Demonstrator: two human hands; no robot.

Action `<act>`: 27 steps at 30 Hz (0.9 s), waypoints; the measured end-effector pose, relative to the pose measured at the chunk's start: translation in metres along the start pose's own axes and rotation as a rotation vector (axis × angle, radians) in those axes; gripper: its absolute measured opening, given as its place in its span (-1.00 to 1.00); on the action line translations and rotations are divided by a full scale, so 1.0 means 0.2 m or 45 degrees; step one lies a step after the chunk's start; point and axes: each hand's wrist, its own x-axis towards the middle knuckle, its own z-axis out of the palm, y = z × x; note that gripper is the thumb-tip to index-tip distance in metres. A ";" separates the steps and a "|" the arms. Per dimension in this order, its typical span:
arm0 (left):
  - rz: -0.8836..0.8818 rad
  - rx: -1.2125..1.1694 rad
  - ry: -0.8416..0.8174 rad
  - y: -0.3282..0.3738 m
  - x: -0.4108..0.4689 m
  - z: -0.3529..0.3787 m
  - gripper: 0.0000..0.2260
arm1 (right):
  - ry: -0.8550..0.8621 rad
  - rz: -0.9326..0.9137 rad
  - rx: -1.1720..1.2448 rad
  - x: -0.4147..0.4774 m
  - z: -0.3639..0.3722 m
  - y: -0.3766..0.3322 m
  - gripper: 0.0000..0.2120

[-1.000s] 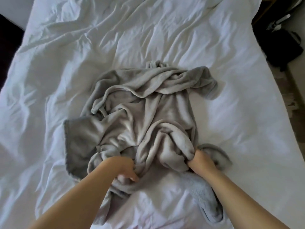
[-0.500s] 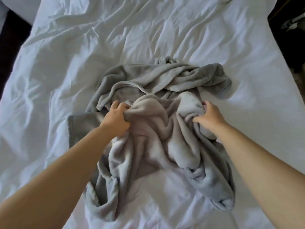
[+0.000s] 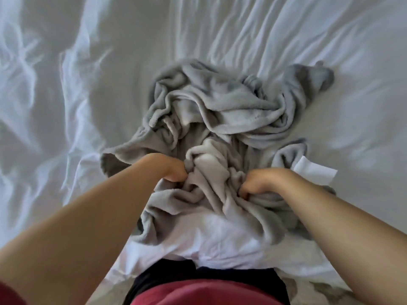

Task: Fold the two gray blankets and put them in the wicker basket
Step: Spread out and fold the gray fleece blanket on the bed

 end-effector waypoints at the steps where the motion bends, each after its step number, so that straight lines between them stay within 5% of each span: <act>1: -0.034 -0.011 -0.110 0.02 -0.02 0.02 -0.78 | -0.082 0.040 -0.048 -0.01 0.07 0.00 -0.71; 6: -0.121 0.122 -0.400 0.10 -0.11 0.10 -0.76 | -0.423 0.138 -0.045 -0.07 0.30 -0.04 -0.85; 12: -0.071 0.212 -0.168 0.12 -0.14 0.16 -0.62 | -0.196 0.097 -0.025 -0.18 0.30 0.00 -0.71; 16: -0.099 0.290 0.092 0.17 -0.34 0.12 -0.56 | -0.023 0.059 0.109 -0.36 0.27 -0.02 -0.90; 19: -0.013 0.460 0.448 0.21 -0.75 -0.33 -0.61 | 0.541 -0.040 0.102 -0.73 -0.28 -0.08 -0.78; 21: -0.032 0.371 1.003 0.20 -1.24 -0.81 -0.70 | 1.191 -0.161 0.133 -1.30 -0.82 -0.12 -0.69; 24: 0.004 -0.151 2.084 0.20 -2.26 -1.34 -0.81 | 2.245 -0.424 0.635 -2.40 -1.35 -0.13 -0.72; 27: 0.248 -0.321 2.733 0.27 -3.01 -1.41 -0.83 | 2.796 -0.545 0.541 -3.20 -1.36 -0.12 -0.55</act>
